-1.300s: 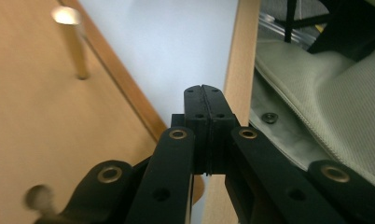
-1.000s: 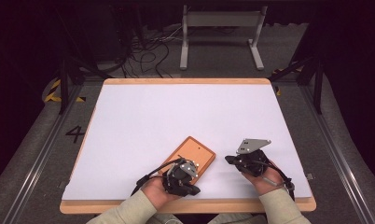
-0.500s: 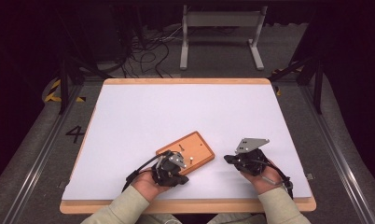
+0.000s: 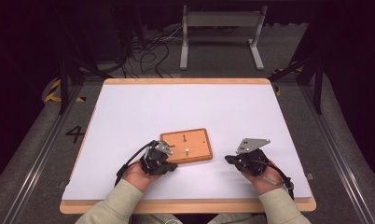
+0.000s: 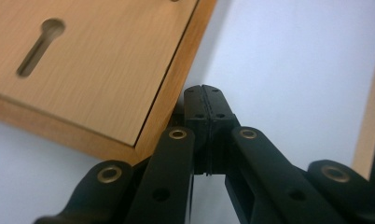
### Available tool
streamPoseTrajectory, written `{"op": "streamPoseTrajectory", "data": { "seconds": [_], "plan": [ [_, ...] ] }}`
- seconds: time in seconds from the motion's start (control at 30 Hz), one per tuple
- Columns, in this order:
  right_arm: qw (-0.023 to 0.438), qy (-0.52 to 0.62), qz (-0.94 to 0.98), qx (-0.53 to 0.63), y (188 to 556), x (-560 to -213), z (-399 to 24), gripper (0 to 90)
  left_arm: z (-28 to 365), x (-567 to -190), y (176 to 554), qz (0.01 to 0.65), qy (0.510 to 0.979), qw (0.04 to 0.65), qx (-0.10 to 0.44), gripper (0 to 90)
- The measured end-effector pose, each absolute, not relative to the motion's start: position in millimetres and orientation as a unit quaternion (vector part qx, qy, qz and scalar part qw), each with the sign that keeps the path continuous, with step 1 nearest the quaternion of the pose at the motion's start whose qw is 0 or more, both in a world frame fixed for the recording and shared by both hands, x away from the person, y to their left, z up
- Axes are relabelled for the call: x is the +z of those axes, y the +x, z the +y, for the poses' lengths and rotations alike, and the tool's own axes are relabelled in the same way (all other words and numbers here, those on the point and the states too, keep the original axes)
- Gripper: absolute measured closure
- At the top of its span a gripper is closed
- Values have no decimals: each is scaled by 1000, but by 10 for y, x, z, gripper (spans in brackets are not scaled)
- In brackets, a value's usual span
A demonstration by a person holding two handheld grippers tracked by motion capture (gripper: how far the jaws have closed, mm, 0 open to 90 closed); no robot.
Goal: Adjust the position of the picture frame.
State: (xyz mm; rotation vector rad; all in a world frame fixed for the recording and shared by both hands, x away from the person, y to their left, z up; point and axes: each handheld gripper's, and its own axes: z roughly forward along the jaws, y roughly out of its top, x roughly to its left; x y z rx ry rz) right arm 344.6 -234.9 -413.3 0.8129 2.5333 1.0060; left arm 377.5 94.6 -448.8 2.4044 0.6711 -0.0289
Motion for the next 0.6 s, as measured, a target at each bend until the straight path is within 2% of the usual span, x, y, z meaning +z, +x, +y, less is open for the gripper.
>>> {"op": "streamPoseTrajectory", "data": {
  "seconds": [0.23,0.4,0.43,0.53,0.6],
  "plan": [
    [147,284,881,349,3445,-4140,-2351,900,1038,-4501,3859,266,908,323,23,898],
    [147,284,881,349,3446,-4146,-2342,900,1088,-4507,3891,273,904,327,35,897],
    [147,283,881,349,3447,-4145,-2342,900,1097,-4508,3886,279,902,328,24,896],
    [146,284,881,350,3449,-4145,-2348,900,1121,-4485,3855,254,899,357,0,831],
    [147,284,880,350,3455,-4145,-2360,900,1118,-4432,3828,238,897,373,8,817]
  ]
}}
